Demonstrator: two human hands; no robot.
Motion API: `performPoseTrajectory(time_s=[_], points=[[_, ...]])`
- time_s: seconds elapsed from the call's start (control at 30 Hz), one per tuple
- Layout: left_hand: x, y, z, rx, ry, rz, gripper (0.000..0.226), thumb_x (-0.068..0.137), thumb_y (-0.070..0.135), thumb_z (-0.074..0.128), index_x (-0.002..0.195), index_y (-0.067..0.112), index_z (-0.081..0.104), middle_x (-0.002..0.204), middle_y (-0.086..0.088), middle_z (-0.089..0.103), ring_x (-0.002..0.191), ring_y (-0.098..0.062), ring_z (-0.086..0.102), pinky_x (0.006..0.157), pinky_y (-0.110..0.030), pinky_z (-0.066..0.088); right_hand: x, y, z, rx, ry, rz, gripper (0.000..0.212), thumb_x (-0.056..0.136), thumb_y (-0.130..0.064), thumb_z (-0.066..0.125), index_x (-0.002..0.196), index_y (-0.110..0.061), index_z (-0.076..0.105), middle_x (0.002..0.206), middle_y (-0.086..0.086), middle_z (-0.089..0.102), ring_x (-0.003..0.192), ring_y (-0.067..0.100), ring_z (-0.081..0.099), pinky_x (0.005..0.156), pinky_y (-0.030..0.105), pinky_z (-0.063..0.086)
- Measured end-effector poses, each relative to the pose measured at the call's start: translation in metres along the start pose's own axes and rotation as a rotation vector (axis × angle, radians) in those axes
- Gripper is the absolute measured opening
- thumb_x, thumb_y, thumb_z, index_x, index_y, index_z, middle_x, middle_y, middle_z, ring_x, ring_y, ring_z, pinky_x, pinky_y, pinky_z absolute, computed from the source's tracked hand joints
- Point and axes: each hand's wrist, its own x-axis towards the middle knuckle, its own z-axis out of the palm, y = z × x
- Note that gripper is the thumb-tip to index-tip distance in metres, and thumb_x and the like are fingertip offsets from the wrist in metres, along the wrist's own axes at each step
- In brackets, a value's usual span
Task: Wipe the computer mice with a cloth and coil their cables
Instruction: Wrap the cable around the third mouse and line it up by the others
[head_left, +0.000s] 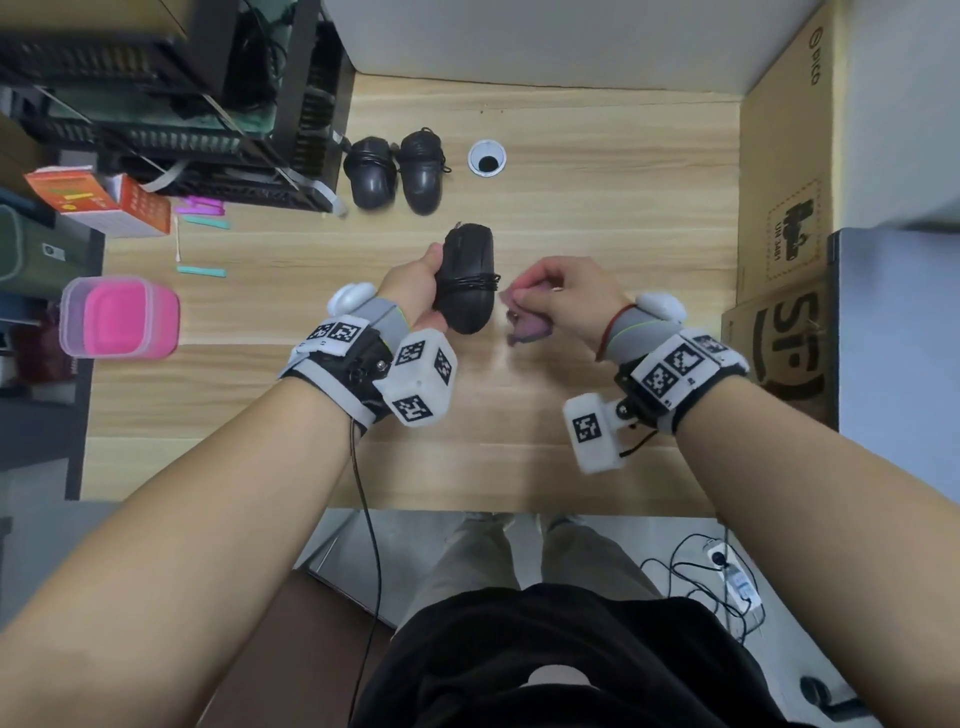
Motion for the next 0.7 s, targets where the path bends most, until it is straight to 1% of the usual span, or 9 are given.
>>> performPoseTrajectory(time_s=[0.13,0.23,0.3,0.37,0.43,0.5,0.53,0.63,0.7], points=[[0.005,0.005,0.010,0.027,0.009,0.010,0.034,0.105,0.031,0.043,0.095,0.003,0.059,0.079,-0.014,0.074,0.064,-0.028,0.072,0.057,-0.039,0.058,0.007,-0.011,0.023,0.326,-0.020,0.050,0.017,0.088,0.003,0.063,0.085,-0.013,0.061,0.064,-0.002,0.062,0.065,0.016,0.061,0.070,0.035,0.055],[0.015,0.023,0.011,0.036,0.055,0.028,0.031,0.104,0.032,0.047,0.097,0.005,0.061,0.088,-0.012,0.072,0.077,-0.029,0.071,0.081,-0.052,0.057,0.009,-0.009,0.017,0.480,-0.123,0.071,0.018,0.086,0.005,0.065,0.090,-0.011,0.058,0.068,0.002,0.065,0.063,0.017,0.065,0.062,0.030,0.057],[0.024,0.032,0.012,0.101,0.077,0.064,0.030,0.102,0.033,0.050,0.098,0.005,0.062,0.094,-0.009,0.071,0.088,-0.029,0.069,0.088,-0.050,0.055,0.012,-0.003,0.006,0.444,-0.169,0.082,0.022,0.084,0.003,0.068,0.094,-0.012,0.056,0.074,0.006,0.065,0.063,0.016,0.066,0.059,0.028,0.056],[0.033,0.037,0.013,0.190,0.070,0.091,0.029,0.102,0.034,0.051,0.094,0.008,0.063,0.096,-0.008,0.070,0.096,-0.030,0.068,0.089,-0.047,0.056,0.019,0.005,-0.005,0.268,-0.146,0.125,0.024,0.083,-0.001,0.071,0.095,-0.014,0.055,0.074,0.003,0.063,0.063,0.013,0.064,0.060,0.029,0.055],[0.039,0.039,0.012,0.369,0.069,0.126,0.033,0.103,0.037,0.047,0.095,0.010,0.064,0.102,-0.010,0.071,0.100,-0.030,0.066,0.095,-0.045,0.053,0.025,0.017,-0.012,-0.126,-0.129,0.205,0.023,0.081,-0.013,0.074,0.096,-0.018,0.057,0.079,-0.002,0.065,0.068,0.012,0.062,0.066,0.030,0.052],[0.046,0.038,0.012,0.535,0.061,0.164,0.041,0.103,0.041,0.043,0.113,0.008,0.064,0.118,-0.016,0.067,0.104,-0.027,0.063,0.101,-0.048,0.050,0.032,0.023,-0.016,-0.433,-0.118,0.253,0.026,0.079,-0.030,0.074,0.099,-0.023,0.058,0.097,-0.003,0.065,0.079,0.012,0.060,0.071,0.026,0.047],[0.049,0.038,0.012,0.559,0.058,0.175,0.044,0.103,0.042,0.043,0.120,0.007,0.063,0.122,-0.016,0.066,0.106,-0.027,0.063,0.102,-0.049,0.049,0.038,0.021,-0.016,-0.438,-0.099,0.245,0.032,0.078,-0.039,0.074,0.101,-0.025,0.057,0.103,-0.005,0.063,0.085,0.012,0.059,0.073,0.026,0.045],[0.059,0.043,0.020,0.531,0.063,0.184,0.043,0.102,0.040,0.045,0.126,0.010,0.064,0.120,-0.009,0.068,0.114,-0.031,0.063,0.103,-0.047,0.048,0.060,-0.005,-0.010,-0.075,-0.108,0.204,0.053,0.077,-0.056,0.072,0.118,-0.026,0.055,0.111,-0.007,0.061,0.094,0.012,0.064,0.075,0.028,0.052],[0.061,0.044,0.028,0.533,0.026,0.220,0.039,0.102,0.038,0.047,0.124,0.011,0.064,0.117,-0.008,0.069,0.112,-0.030,0.065,0.102,-0.046,0.050,0.072,-0.022,-0.004,0.092,-0.148,0.191,0.061,0.077,-0.055,0.073,0.125,-0.026,0.050,0.109,-0.004,0.066,0.093,0.017,0.069,0.075,0.036,0.060]])
